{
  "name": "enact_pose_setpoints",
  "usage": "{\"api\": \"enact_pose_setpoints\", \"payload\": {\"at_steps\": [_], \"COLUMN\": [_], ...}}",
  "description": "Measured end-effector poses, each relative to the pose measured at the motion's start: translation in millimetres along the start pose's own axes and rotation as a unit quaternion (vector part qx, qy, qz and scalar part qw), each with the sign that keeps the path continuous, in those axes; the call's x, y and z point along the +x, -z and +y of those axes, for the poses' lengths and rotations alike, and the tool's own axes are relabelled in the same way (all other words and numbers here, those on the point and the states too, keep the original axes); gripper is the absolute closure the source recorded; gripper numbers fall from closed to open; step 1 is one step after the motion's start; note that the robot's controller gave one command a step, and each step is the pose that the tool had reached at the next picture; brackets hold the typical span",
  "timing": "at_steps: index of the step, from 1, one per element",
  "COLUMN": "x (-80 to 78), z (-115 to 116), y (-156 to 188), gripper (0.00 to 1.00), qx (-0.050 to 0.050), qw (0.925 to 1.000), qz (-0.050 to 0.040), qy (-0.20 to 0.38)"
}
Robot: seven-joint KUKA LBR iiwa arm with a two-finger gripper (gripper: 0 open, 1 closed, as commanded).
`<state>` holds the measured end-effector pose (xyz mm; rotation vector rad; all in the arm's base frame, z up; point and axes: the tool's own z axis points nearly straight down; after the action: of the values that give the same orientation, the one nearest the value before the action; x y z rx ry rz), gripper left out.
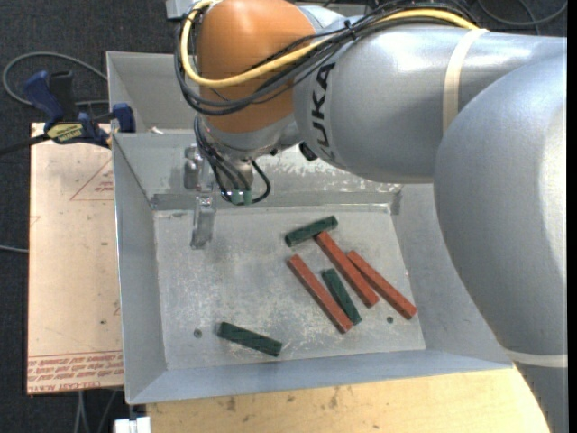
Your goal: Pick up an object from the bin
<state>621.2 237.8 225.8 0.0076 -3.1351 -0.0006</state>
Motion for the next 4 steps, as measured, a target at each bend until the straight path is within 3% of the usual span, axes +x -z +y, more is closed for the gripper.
{"api": "enact_pose_setpoints", "payload": {"at_steps": [1, 2, 3, 4], "x": [117.7, 137.5, 139.9, 132.6], "z": [-43, -111, -98, -90], "y": [-160, -125, -126, -155], "gripper": [0.00, 0.00, 0.00, 0.00], "qx": [0.001, 0.002, 0.000, -0.001], "qw": [0.9903, 0.9860, 0.9903, 0.9913], "qz": [-0.0005, -0.0044, -0.0056, -0.0103], "qy": [0.139, 0.167, 0.139, 0.131]}}
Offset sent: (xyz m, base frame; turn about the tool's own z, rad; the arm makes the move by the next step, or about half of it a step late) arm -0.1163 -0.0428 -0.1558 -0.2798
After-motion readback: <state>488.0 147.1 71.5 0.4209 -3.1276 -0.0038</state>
